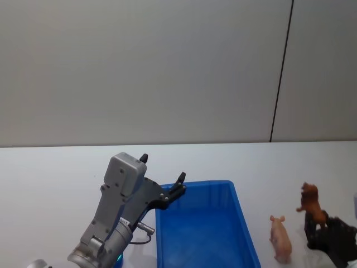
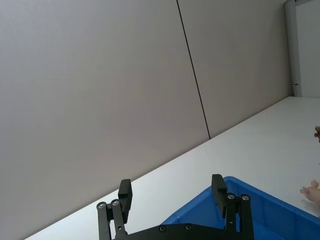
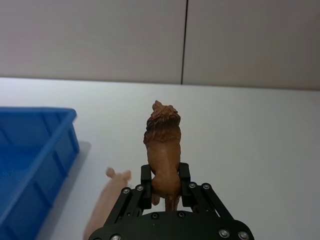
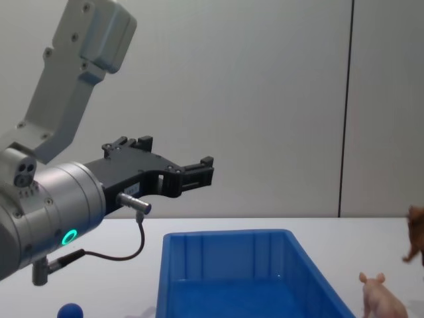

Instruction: Pick up the two dolls from the table and place them into the box.

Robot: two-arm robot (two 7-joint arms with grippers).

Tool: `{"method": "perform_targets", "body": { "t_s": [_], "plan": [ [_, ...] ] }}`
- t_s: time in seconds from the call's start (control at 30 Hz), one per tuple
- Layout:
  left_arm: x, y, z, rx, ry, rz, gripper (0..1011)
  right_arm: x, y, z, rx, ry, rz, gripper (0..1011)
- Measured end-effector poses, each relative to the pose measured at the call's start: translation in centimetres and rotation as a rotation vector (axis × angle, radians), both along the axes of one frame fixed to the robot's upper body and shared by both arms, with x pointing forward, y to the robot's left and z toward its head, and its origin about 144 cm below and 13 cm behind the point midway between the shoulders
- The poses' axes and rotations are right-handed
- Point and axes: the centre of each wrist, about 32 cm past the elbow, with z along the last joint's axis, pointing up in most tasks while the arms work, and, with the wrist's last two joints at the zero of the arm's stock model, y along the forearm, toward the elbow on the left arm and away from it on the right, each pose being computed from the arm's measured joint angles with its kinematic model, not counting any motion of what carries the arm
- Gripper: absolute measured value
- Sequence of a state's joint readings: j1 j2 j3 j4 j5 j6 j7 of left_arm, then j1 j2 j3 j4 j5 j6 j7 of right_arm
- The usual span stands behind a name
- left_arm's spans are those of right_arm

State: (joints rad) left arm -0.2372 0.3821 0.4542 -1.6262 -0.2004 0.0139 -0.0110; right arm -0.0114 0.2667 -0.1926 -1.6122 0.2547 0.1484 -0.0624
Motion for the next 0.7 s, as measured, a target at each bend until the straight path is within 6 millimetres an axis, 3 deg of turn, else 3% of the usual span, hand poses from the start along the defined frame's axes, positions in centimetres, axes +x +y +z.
{"method": "perform_targets", "body": {
  "t_s": [0.27,0.7],
  "plan": [
    [0.0,0.0,0.0,0.000,0.000,0.000,1001,0.4,0.9,2.0,0.026,-0.071,0.078,299],
    [0.0,0.0,0.0,0.000,0.000,0.000,1001,1.4,3.2,3.5,0.092,-0.088,0.248,299]
  ]
}}
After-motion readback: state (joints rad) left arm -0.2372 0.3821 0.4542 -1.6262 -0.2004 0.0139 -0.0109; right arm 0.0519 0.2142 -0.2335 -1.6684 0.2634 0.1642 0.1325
